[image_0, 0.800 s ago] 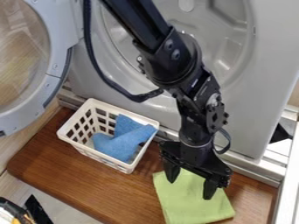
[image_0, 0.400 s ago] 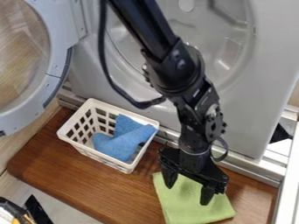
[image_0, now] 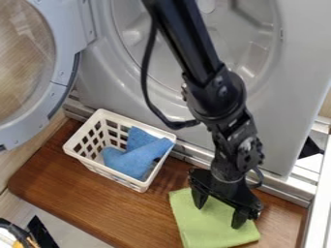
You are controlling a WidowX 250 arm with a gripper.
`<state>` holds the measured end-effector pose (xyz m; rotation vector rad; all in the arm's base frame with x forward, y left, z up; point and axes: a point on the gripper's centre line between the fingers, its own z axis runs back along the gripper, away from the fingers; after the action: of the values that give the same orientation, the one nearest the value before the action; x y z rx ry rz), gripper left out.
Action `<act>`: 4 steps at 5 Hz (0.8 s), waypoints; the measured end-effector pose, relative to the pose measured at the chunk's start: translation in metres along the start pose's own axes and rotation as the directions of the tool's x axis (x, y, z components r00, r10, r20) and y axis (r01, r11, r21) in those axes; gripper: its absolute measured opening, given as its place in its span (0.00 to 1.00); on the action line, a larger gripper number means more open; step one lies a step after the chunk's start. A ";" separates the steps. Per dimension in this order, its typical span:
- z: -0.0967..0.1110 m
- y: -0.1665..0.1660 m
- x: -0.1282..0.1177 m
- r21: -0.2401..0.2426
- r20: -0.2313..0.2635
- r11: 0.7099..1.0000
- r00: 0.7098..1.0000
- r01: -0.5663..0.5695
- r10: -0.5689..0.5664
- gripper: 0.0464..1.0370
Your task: Put the green cloth inside the washing machine
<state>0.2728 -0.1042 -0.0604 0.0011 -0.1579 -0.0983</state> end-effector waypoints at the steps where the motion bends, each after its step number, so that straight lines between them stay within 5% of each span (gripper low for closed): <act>1: -0.016 -0.006 0.008 -0.014 -0.024 0.999 0.999 0.031 -0.032 0.96; 3: -0.026 -0.008 0.025 -0.046 -0.052 0.999 0.999 0.010 -0.012 0.92; 4: -0.026 -0.004 0.026 -0.048 -0.052 0.999 0.999 -0.009 0.007 0.68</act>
<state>0.3021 -0.1108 -0.0822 -0.0453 -0.1035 -0.0938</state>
